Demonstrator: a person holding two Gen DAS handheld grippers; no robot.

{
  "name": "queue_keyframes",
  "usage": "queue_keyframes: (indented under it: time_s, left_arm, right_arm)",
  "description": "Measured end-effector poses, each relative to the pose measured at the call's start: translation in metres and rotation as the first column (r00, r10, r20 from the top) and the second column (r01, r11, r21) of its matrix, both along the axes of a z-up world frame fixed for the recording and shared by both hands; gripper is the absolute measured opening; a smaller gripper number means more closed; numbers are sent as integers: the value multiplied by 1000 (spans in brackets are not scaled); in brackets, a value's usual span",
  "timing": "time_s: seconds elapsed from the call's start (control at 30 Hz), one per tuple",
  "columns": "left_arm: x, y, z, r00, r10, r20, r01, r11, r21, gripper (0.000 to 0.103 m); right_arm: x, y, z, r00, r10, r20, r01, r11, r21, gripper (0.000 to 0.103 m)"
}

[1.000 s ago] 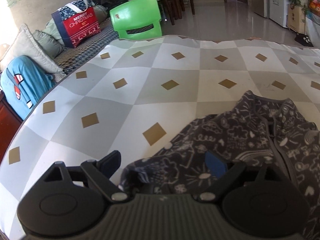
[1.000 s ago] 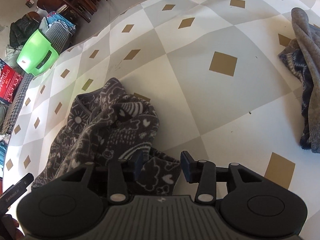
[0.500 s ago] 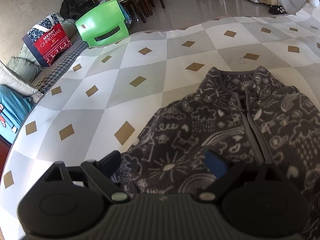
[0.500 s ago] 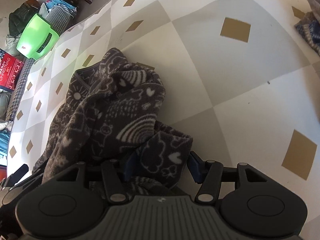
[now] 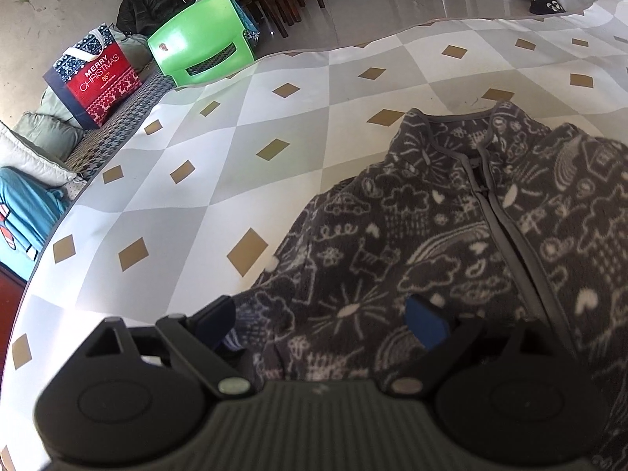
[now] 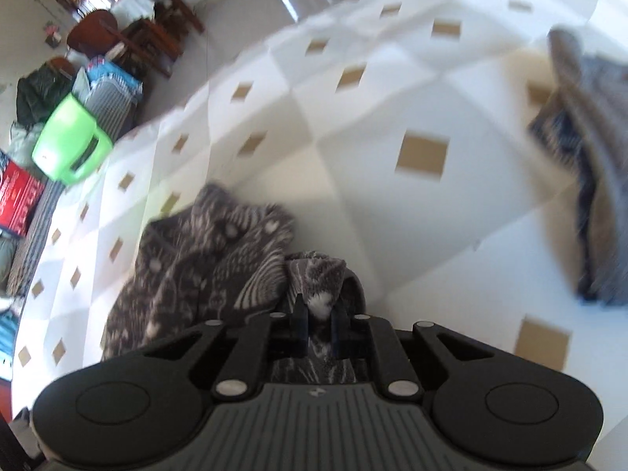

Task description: Fold clothes

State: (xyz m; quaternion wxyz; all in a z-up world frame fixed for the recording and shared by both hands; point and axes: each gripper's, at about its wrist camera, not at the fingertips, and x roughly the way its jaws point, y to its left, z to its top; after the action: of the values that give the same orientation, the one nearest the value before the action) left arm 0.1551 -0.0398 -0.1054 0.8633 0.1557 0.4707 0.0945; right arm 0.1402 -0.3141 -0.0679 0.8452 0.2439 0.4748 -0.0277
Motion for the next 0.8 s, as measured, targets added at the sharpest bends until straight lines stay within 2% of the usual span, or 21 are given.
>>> queue_keyframes:
  time_s: [0.17, 0.3, 0.43, 0.6, 0.63, 0.67, 0.7, 0.8]
  left_arm:
    - [1, -1, -2, 1000, 2, -2, -2, 1000, 13, 94]
    - [1, -4, -4, 1000, -3, -5, 3, 1000, 22, 94]
    - [1, -8, -7, 1000, -13, -9, 13, 999, 39, 95]
    - [2, -8, -9, 1000, -3, -13, 4, 999, 40, 95]
    - [3, -7, -8, 1000, 1, -12, -1, 999, 37, 95]
    - [3, -6, -8, 1000, 4, -11, -4, 999, 33, 96]
    - [2, -6, -8, 1000, 4, -10, -4, 1000, 30, 96]
    - [0, -5, -7, 1000, -4, -7, 4, 999, 38, 98]
  right_arm:
    - [-3, -33, 25, 993, -84, 84, 90, 993, -71, 10]
    - [-9, -66, 45, 972, -179, 154, 201, 969, -144, 10]
    - [-16, -93, 55, 945, -282, 165, 316, 917, -242, 10]
    - [-22, -111, 54, 936, -326, 132, 350, 903, -250, 13]
    - [-23, -112, 56, 933, -332, 141, 358, 900, -249, 17]
    - [-24, -114, 58, 929, -339, 149, 367, 896, -249, 30]
    - [-25, -115, 60, 925, -345, 157, 375, 893, -249, 34]
    - [-26, -113, 63, 922, -342, 180, 380, 885, -269, 35]
